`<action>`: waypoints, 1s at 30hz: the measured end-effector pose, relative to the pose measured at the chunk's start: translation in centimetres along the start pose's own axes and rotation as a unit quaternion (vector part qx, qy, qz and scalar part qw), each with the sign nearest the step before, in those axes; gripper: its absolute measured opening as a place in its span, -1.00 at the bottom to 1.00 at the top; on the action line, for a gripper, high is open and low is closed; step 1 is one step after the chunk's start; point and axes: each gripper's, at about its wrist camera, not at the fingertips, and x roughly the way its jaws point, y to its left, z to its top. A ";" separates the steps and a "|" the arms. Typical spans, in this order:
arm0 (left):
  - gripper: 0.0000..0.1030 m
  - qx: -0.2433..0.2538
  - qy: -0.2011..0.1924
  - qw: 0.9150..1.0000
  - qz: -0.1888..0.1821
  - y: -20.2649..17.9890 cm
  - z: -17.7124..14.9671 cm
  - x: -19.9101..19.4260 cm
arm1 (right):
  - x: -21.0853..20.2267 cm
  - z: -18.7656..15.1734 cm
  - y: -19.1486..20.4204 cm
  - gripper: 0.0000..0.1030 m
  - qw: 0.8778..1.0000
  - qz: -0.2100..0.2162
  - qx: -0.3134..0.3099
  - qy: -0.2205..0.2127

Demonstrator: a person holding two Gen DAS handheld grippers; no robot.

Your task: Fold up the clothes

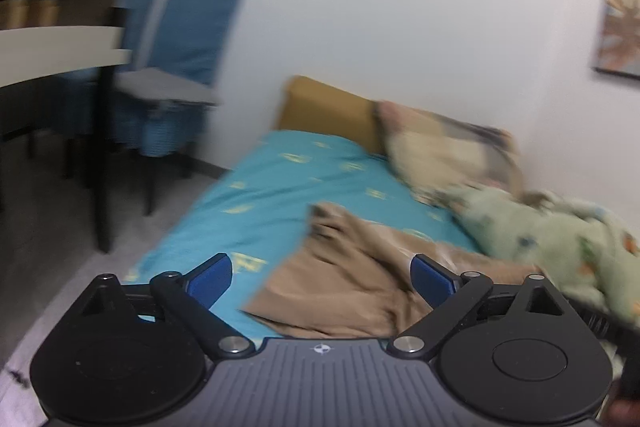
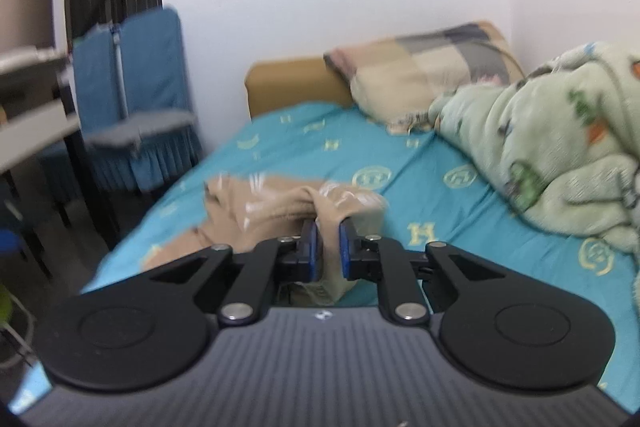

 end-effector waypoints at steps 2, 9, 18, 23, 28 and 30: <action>0.88 0.018 0.006 1.000 -0.022 -1.5 -0.6 -0.8 | -2.5 1.1 -0.9 -0.75 1.000 0.010 0.008 -0.013; 0.92 0.068 0.034 0.995 -0.072 -6.4 -4.3 -4.2 | -10.5 2.3 -2.6 -0.81 0.994 0.075 0.049 -0.057; 0.77 0.261 0.110 0.957 -0.065 -15.4 -12.7 -0.8 | -13.0 0.4 -6.7 -0.93 0.986 0.104 0.114 -0.062; 0.56 0.340 0.116 0.932 0.041 -16.8 -16.0 4.4 | -12.1 -0.2 -9.2 -0.93 0.984 0.096 0.137 -0.057; 0.42 0.297 0.103 0.944 0.099 -15.4 -14.9 7.4 | -10.8 -1.2 -11.8 -0.93 0.979 0.085 0.179 -0.047; 0.30 0.278 0.103 0.952 0.083 -15.2 -14.4 8.1 | -10.1 -1.5 -12.3 -0.93 0.977 0.084 0.193 -0.034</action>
